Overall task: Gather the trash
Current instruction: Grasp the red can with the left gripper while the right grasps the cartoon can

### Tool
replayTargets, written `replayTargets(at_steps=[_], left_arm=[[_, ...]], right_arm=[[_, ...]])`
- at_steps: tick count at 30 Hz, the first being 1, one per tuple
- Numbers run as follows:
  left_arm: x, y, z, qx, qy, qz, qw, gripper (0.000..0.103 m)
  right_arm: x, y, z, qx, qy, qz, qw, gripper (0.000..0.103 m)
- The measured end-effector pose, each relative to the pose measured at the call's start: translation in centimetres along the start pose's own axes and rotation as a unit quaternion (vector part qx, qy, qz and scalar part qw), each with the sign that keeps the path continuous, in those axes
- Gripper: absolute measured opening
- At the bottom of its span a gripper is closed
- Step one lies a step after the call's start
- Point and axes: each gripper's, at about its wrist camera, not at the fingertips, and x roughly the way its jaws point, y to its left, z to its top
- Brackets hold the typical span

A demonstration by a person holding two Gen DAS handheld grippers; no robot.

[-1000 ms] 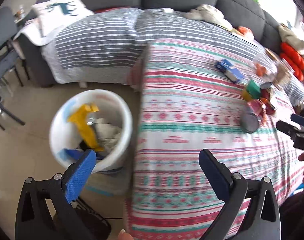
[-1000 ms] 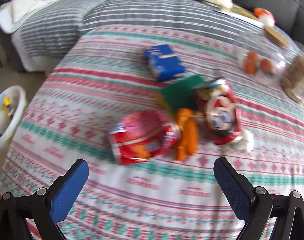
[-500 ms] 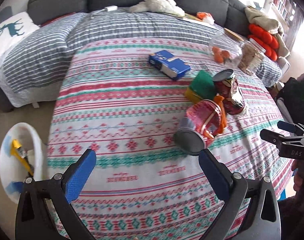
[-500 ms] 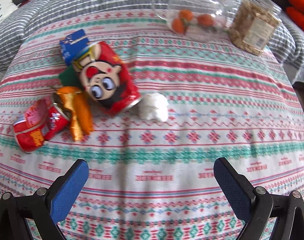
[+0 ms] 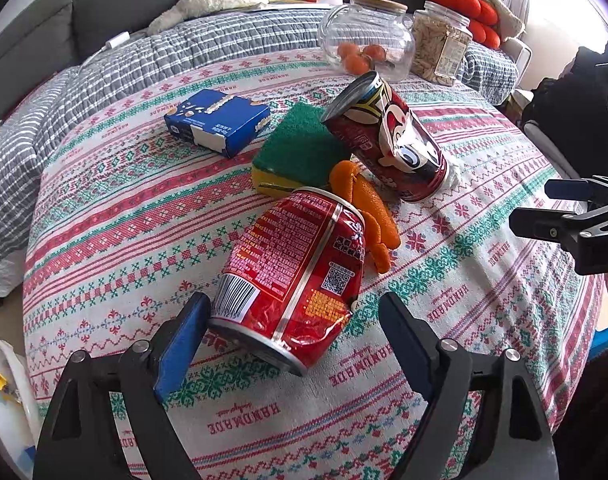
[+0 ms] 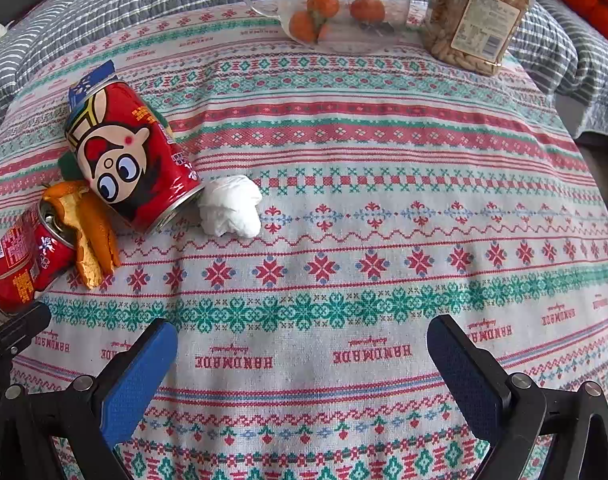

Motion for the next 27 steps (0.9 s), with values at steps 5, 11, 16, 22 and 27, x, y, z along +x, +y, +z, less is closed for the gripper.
replayTargets(at_steps=[5, 11, 16, 22, 27], left_arm=[[1.0, 0.7, 0.6, -0.017, 0.007, -0.013, 0.9997, 0.074], [0.1, 1.3, 0.9, -0.051, 0.001, -0.028, 0.9983, 0.073], [-1.7, 2.3, 0.6, -0.07, -0.011, -0.028, 0.9971, 0.07], [-4.0, 4.6, -0.1, -0.093, -0.025, -0.012, 0.9953, 0.066], [-5.4, 6.7, -0.8, -0.115, -0.032, 0.0, 0.9928, 0.066]], right_arm=[[0.4, 0.0, 1.0, 0.002, 0.0, 0.002, 1.0, 0.102], [0.6, 1.5, 2.5, -0.006, -0.005, 0.02, 1.0, 0.102], [1.3, 3.5, 3.4, -0.023, -0.008, 0.028, 0.999, 0.102], [2.2, 5.8, 4.5, -0.027, -0.006, 0.048, 0.998, 0.098], [2.9, 7.9, 5.5, -0.035, -0.007, 0.053, 0.998, 0.086]])
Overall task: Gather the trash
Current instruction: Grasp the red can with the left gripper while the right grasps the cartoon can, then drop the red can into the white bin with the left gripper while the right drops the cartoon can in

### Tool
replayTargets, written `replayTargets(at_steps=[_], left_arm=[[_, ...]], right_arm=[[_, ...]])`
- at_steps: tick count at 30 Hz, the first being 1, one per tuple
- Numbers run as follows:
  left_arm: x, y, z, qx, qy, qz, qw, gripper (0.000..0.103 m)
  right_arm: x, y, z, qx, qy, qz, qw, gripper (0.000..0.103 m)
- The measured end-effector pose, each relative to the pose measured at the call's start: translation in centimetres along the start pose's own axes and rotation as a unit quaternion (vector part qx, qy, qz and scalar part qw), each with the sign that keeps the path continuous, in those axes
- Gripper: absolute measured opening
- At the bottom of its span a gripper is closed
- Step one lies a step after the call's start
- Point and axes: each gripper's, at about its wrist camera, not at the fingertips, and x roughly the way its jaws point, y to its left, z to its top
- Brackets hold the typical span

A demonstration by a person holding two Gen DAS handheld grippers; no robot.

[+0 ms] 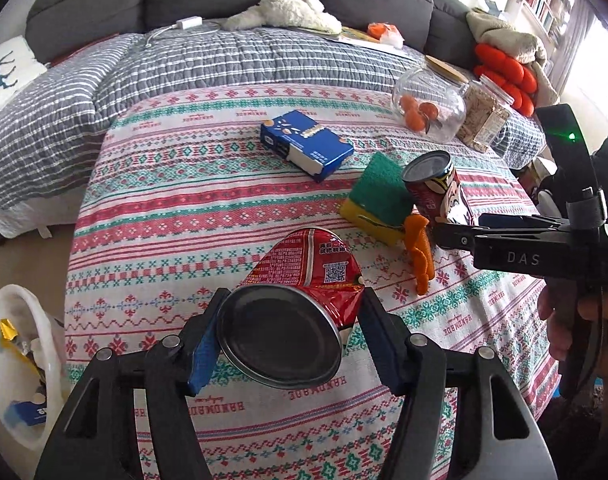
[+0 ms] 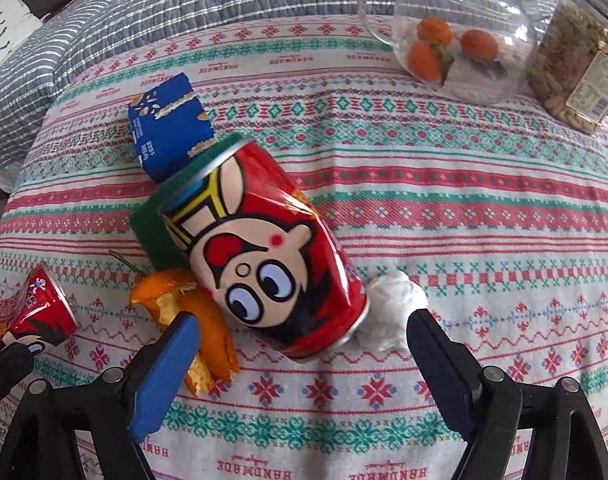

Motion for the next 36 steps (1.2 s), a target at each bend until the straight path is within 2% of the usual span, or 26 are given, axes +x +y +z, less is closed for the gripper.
replayTargets(at_steps=[8, 14, 21, 28, 36], left_arm=[[-1.5, 2.2, -1.1, -0.01, -0.003, 0.025, 0.9996, 0.066], [-2.7, 3.8, -1.9, -0.025, -0.004, 0.04, 0.9989, 0.066], [-5.1, 6.2, -3.0, -0.046, -0.019, 0.058, 0.9971, 0.066], [-7.8, 9.4, -4.4, -0.08, -0.035, 0.079, 0.993, 0.066], [-10.3, 14.1, -6.3, -0.126, -0.043, 0.11, 0.985, 0.066]], right_arm=[[0.9, 0.8, 1.0, 0.001, -0.011, -0.019, 1.0, 0.081], [1.1, 0.4, 1.3, 0.006, -0.02, -0.028, 0.999, 0.071], [-1.4, 0.4, 0.7, 0.004, -0.05, -0.034, 0.998, 0.061], [-4.1, 2.4, 0.3, -0.004, -0.079, -0.001, 0.997, 0.06], [-5.5, 6.9, -0.6, -0.039, -0.088, 0.043, 0.994, 0.059]])
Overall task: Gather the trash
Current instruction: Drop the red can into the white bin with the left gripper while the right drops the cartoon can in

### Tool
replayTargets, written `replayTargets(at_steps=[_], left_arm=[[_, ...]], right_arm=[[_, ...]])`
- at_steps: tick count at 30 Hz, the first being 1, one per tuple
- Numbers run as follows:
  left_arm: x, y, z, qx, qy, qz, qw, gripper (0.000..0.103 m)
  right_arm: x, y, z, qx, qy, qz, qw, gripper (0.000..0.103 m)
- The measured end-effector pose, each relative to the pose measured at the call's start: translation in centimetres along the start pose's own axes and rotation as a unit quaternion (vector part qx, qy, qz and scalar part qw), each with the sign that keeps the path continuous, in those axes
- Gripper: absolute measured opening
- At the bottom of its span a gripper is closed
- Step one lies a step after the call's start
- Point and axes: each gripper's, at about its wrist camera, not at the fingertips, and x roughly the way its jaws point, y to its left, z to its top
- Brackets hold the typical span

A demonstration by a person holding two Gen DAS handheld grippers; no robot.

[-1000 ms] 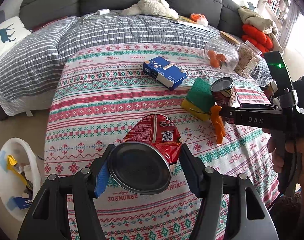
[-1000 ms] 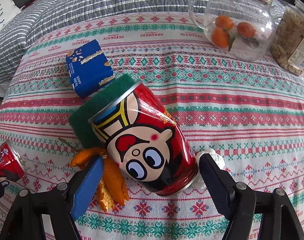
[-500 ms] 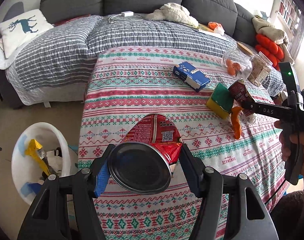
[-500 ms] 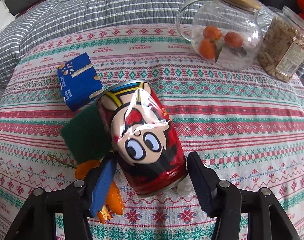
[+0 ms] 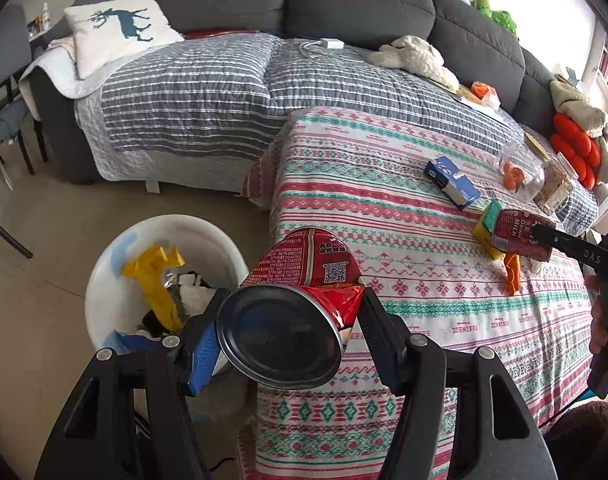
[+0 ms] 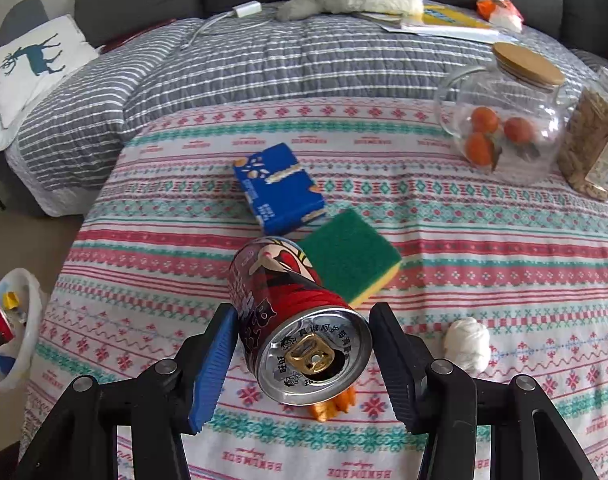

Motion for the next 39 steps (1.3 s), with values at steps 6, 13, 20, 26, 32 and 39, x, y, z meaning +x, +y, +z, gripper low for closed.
replayTargets(at_steps=[6, 13, 20, 26, 32, 39], left_arm=[[-0.3, 4.1, -0.6, -0.028, 0.001, 0.032, 0.9991, 0.066], [0.3, 8.6, -0.9, -0.064, 0.013, 0.058, 0.9962, 0.066], [1.5, 11.5, -1.1, -0.095, 0.035, 0.07, 0.9924, 0.08], [1.2, 12.4, -1.7, -0.105, 0.053, 0.114, 0.9865, 0.095], [0.2, 13.3, -3.2, -0.075, 0.057, 0.16, 0.9826, 0.101], [-0.9, 15.7, -4.7, -0.089, 0.063, 0.168, 0.9797, 0.101]], right_arm=[[0.2, 4.2, -0.3, -0.033, 0.002, 0.024, 0.999, 0.058], [1.0, 7.6, -0.8, -0.056, 0.008, 0.035, 0.998, 0.058], [1.2, 9.8, -0.9, -0.063, 0.008, 0.048, 0.997, 0.058], [1.3, 12.2, -0.9, -0.075, 0.013, 0.054, 0.996, 0.058], [2.1, 16.2, -1.4, -0.099, 0.03, 0.076, 0.992, 0.058], [3.4, 21.6, -0.8, -0.104, 0.029, 0.102, 0.989, 0.058]])
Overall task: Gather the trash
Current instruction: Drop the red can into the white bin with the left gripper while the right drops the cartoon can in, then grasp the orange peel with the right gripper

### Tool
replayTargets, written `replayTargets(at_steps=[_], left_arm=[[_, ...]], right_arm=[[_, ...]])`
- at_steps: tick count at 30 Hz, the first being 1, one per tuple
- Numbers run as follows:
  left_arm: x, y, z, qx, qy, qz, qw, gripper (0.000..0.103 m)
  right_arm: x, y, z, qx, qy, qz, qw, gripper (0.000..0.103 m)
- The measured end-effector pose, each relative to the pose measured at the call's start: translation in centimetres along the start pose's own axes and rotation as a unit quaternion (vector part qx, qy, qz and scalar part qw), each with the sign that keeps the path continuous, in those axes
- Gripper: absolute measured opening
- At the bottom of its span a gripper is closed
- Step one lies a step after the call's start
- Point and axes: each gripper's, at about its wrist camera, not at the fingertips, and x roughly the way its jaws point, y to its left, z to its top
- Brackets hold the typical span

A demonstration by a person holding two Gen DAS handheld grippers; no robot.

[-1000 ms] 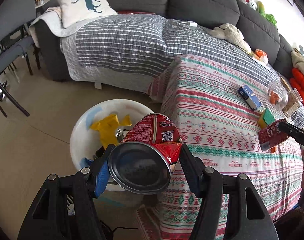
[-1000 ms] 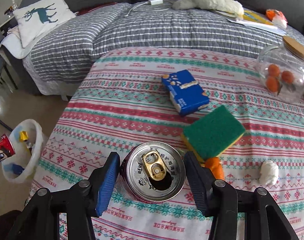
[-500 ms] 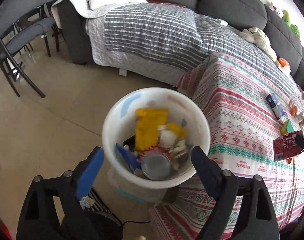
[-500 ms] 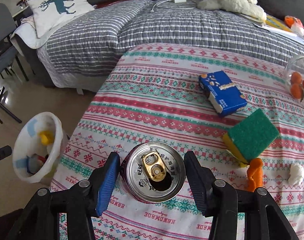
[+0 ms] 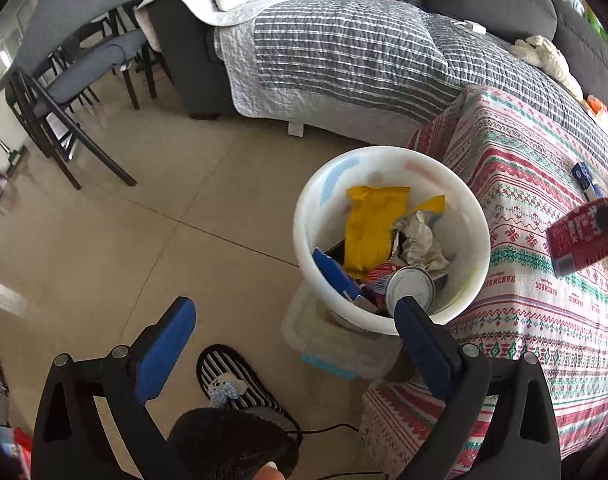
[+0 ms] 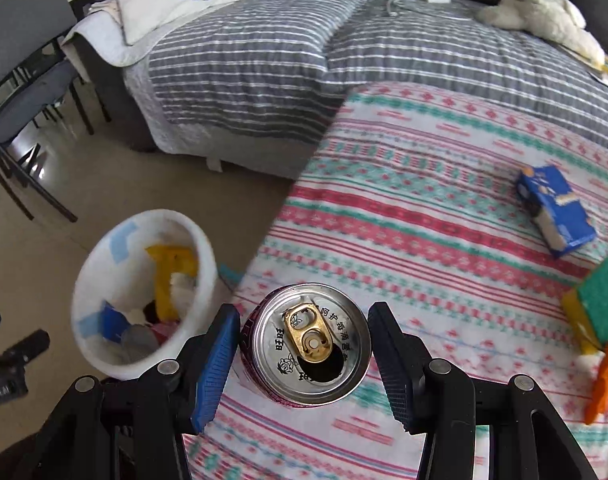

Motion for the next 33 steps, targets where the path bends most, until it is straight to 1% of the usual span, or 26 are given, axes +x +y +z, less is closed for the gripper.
replayTargets(at_steps=[2, 7, 14, 19, 20, 21, 23, 24, 28, 33], left_arm=[[-0.3, 0.4, -0.1, -0.001, -0.006, 0.002, 1.0, 0.101], [-0.7, 0.6, 0.1, 0.004, -0.013, 0.006, 0.9999, 0.101], [-1.0, 0.9, -0.1, 0.007, -0.016, 0.001, 0.9998, 0.101], [-1.2, 1.0, 0.0, 0.004, -0.017, -0.004, 0.9998, 0.101], [-1.2, 1.0, 0.0, 0.005, -0.017, -0.005, 0.9998, 0.101], [-1.2, 0.9, 0.0, 0.005, -0.017, -0.006, 0.9998, 0.101], [-1.3, 0.8, 0.0, 0.006, -0.017, -0.008, 0.9998, 0.101], [-1.4, 0.8, 0.0, 0.006, -0.017, -0.009, 0.9998, 0.101], [-1.7, 0.5, 0.1, 0.009, -0.02, -0.012, 0.9997, 0.101], [-2.1, -0.5, 0.4, 0.015, -0.023, -0.019, 0.9995, 0.101]], right_arm=[[0.8, 1.2, 0.5, 0.002, 0.0, 0.01, 1.0, 0.058], [2.4, 3.7, 1.9, -0.001, 0.001, 0.016, 1.0, 0.058], [3.9, 5.3, 3.2, 0.007, -0.001, 0.022, 1.0, 0.058], [4.4, 6.0, 3.7, 0.014, -0.005, 0.054, 0.998, 0.059], [4.4, 6.1, 3.8, 0.016, -0.006, 0.062, 0.998, 0.06], [4.3, 6.2, 3.9, 0.02, -0.007, 0.069, 0.997, 0.067], [3.8, 6.3, 4.0, 0.026, -0.014, 0.076, 0.997, 0.077], [3.5, 6.3, 4.0, 0.024, -0.018, 0.074, 0.997, 0.079], [2.6, 5.5, 3.7, 0.012, -0.019, 0.05, 0.999, 0.081], [1.3, 2.9, 2.4, 0.006, -0.022, 0.024, 0.999, 0.085]])
